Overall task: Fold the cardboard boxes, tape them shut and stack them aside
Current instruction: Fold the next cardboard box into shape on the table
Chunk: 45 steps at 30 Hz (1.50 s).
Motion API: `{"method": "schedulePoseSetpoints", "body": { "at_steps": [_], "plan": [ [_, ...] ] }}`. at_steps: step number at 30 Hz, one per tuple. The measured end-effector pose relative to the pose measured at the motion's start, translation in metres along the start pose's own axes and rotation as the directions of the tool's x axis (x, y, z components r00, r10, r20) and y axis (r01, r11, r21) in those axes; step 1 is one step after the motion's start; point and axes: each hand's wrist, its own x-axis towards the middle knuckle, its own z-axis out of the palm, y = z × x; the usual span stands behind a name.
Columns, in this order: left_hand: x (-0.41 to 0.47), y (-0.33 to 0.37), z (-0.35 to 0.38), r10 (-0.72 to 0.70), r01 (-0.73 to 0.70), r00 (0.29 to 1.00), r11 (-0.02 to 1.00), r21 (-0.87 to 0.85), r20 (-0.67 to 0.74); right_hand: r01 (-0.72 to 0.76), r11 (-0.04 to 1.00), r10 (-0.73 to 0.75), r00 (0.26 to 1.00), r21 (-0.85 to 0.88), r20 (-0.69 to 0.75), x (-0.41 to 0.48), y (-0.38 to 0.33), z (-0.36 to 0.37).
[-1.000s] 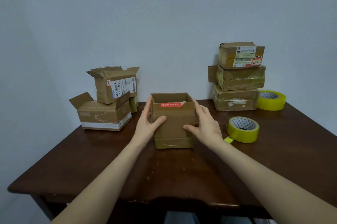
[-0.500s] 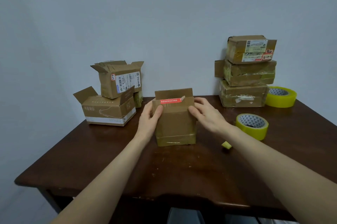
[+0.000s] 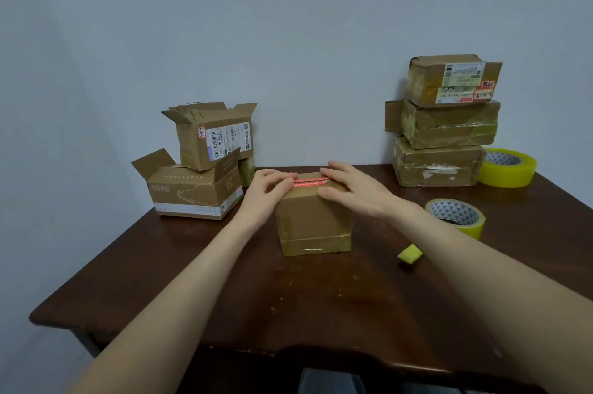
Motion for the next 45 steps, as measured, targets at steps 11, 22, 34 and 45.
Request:
{"method": "schedulePoseSetpoints", "body": {
  "at_steps": [11,22,34,45],
  "plan": [
    [-0.005,0.000,0.000,0.019,-0.046,0.984,0.988,0.150,0.178,-0.006,0.998,0.004,0.999,0.062,0.036,0.001,0.005,0.009],
    [0.001,0.015,0.017,0.199,-0.340,0.938,0.698,0.631,0.285,-0.026,0.989,0.026,1.000,-0.148,0.000,-0.012,-0.005,0.004],
    [0.001,0.031,0.013,0.087,-0.336,0.930,0.594,0.731,0.357,-0.014,0.943,0.057,0.991,-0.333,0.121,-0.010,-0.017,-0.008],
    [-0.001,0.036,0.017,0.043,-0.332,0.930,0.532,0.779,0.366,-0.037,0.949,0.058,0.996,-0.313,0.060,-0.014,-0.014,-0.002]
  ]
}}
